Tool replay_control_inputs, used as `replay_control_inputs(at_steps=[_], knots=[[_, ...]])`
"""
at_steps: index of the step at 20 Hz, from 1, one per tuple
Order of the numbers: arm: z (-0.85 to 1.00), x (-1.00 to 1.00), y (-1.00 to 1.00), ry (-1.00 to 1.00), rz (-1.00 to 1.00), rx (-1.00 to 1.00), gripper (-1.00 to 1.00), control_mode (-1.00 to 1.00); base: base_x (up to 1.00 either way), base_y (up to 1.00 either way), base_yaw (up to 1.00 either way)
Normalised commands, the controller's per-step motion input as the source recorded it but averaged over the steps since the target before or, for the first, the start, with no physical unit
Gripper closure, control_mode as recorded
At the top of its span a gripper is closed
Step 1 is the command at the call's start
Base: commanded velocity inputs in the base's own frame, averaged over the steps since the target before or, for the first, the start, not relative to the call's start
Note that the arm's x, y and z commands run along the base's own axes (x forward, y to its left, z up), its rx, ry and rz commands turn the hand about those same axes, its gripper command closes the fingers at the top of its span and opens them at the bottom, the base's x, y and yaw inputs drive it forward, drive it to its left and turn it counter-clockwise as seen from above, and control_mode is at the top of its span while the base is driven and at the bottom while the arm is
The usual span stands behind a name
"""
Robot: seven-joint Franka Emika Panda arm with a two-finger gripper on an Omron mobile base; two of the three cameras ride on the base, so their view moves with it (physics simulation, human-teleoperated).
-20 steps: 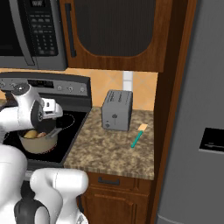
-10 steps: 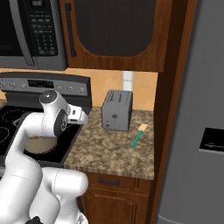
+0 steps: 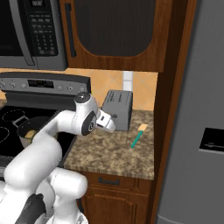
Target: Put the onion and potato in the pot. Retrieve the spatula and lightly stir the vegetables in the pot.
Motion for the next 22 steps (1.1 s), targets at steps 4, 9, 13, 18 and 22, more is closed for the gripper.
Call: replay_control_inputs(at_steps=[4, 9, 13, 18, 22], knots=[[-0.44, 0.46, -1.0, 0.21, -0.27, 0.08, -1.0, -1.0, 0.0, 0.0, 0.0], [-0.38, 0.56, -0.79, 0.12, 0.07, 0.04, -1.0, -1.0, 0.0, 0.0, 0.0], [-0.56, 0.56, -0.36, 0.21, 0.15, 0.0, -1.0, -1.0, 0.0, 0.0, 0.0], [-0.75, 0.4, -0.26, 0.22, 0.11, 0.0, -1.0, -1.0, 0.0, 0.0, 0.0], [-0.44, 0.31, -0.29, 0.1, 0.04, 0.01, -1.0, -1.0, 0.0, 0.0, 0.0]])
